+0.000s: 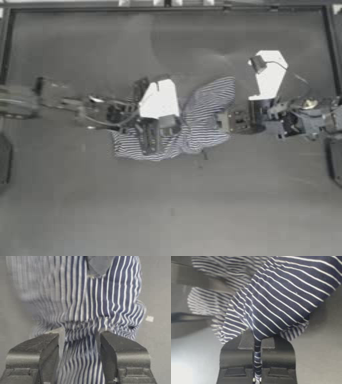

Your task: Fold shirt

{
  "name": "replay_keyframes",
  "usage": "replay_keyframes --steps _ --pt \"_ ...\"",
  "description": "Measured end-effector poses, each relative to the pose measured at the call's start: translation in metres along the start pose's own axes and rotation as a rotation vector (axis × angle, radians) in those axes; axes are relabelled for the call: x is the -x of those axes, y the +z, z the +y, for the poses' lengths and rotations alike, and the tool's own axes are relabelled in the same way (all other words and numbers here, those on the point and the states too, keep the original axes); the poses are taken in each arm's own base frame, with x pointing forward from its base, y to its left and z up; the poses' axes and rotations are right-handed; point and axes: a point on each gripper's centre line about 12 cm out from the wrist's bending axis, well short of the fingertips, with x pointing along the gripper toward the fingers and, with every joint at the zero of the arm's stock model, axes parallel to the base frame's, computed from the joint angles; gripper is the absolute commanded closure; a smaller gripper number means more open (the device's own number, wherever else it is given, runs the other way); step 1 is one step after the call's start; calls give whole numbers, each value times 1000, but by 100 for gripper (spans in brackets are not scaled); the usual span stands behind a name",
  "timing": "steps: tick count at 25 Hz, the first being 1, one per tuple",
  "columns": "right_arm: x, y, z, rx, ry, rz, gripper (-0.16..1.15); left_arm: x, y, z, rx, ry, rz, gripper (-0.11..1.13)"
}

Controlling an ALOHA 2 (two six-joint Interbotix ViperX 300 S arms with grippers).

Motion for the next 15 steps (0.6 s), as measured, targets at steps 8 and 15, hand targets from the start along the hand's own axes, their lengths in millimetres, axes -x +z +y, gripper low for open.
replay_keyframes --steps 8,15 --pt "0 -1 0 20 0 5 91 39 -11 5 10 26 6 23" --pt "0 -2 -1 29 -14 14 91 49 -51 -3 48 0 76 23"
